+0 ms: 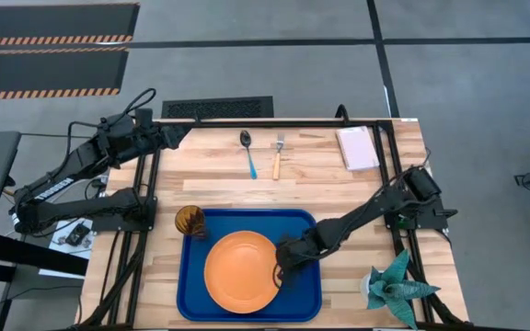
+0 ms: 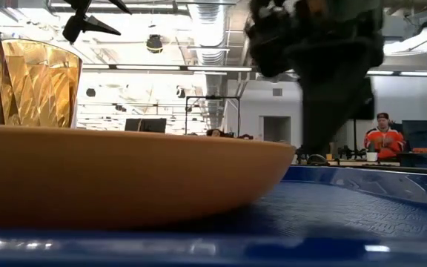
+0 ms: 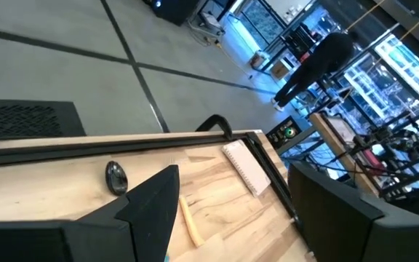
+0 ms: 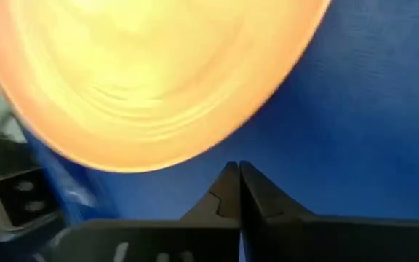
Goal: Pick and place plate/cup/fork/spoon on tray
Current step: Put the orange plate on the blue tray
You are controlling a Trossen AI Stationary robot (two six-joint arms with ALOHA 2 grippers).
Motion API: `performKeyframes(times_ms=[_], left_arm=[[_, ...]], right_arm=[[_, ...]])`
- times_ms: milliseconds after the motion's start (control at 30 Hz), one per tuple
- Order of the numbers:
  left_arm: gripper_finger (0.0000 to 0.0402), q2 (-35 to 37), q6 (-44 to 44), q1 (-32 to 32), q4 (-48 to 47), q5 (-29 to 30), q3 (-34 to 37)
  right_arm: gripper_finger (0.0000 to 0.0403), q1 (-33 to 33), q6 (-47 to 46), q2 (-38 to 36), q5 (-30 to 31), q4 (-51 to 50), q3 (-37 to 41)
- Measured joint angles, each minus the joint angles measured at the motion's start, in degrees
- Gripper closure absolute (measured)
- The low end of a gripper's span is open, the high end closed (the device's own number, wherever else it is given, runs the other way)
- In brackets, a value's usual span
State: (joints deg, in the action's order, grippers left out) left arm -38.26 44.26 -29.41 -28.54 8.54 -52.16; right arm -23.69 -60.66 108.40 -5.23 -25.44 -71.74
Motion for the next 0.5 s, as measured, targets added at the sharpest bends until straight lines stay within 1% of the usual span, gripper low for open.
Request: performKeyframes(times_ms=[100, 267, 333, 500], left_arm=[[0.0157, 0.0, 0.5, 0.0, -1.1, 0.1, 0.0], [0.0157, 0.0, 1.4, 0.0, -2.4, 0.3, 0.0], [0.0157, 0.0, 1.8, 0.0, -2.7, 0.8, 0.0], [0.0157, 0.0, 2.2, 0.0, -2.7, 1.2, 0.0]], right_arm=[[0.0398, 1.1, 3.8, 2.0, -1.9, 1.0, 0.1], [0.0396, 2.6, 7.1, 5.0, -6.7, 7.3, 0.1], [0.0398, 2.9, 8.6, 5.6, -7.8, 9.7, 0.1], [0.0398, 3.7, 15.3, 5.6, -8.4, 9.3, -1.9]])
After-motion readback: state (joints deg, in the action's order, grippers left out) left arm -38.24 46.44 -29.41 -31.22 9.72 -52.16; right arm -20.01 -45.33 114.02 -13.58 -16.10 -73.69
